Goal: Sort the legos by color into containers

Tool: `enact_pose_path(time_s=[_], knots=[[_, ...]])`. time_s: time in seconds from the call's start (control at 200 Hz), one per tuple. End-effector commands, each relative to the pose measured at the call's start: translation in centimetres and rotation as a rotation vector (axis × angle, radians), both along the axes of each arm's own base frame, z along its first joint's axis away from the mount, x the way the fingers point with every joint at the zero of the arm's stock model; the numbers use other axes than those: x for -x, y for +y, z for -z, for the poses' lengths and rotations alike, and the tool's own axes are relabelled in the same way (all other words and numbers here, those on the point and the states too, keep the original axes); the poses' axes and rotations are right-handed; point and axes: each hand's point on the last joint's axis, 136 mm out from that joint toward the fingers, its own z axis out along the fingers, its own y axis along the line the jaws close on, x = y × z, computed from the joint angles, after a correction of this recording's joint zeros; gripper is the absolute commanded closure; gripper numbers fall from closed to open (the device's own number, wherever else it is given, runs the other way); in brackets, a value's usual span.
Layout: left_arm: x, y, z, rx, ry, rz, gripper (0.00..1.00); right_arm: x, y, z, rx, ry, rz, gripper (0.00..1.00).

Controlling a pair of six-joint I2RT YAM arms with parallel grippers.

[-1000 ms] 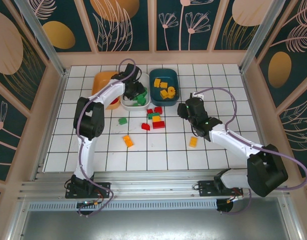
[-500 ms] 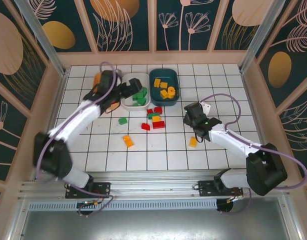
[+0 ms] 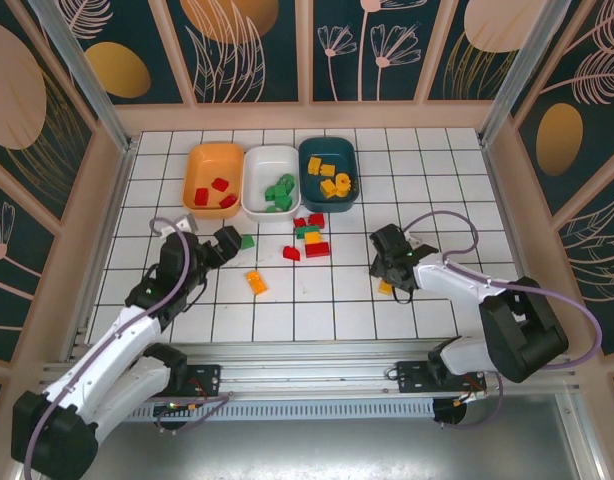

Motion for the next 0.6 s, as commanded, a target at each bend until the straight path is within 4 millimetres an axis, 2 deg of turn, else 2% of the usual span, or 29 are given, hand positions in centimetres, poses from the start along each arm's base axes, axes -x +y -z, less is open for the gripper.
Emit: enact_pose_path(time_s=[0.0,0.165,0.325,0.41,0.591], knots=[[1.2,2.9,0.2,0.050,-0.041,-0.169,0.02,2.2,0.7,1.3,-0.026,0.074,-0.008,0.34],[2.9,4.7,1.1,0.087,-0.064,-0.251,0.01,2.2,1.7,2.1,-0.054,0.077,-0.062,0.45],[2.9,4.0,2.5,0.119,-0.025,-0.231,0.02,1.1,2.8,1.0,-0.100,0.007,-0.115,0.68],[2.4,3.4,3.0,0.137,-0.003,-0.223,0.01,-0.4,3.3,-0.8,-0.095,-0.059,-0.141,0.76],[1.2,2.1,3.8,0.142,0.043,-0.189,0.02,-6.0,5.6,-6.9,-0.087,-0.274,-0.200,0.78]])
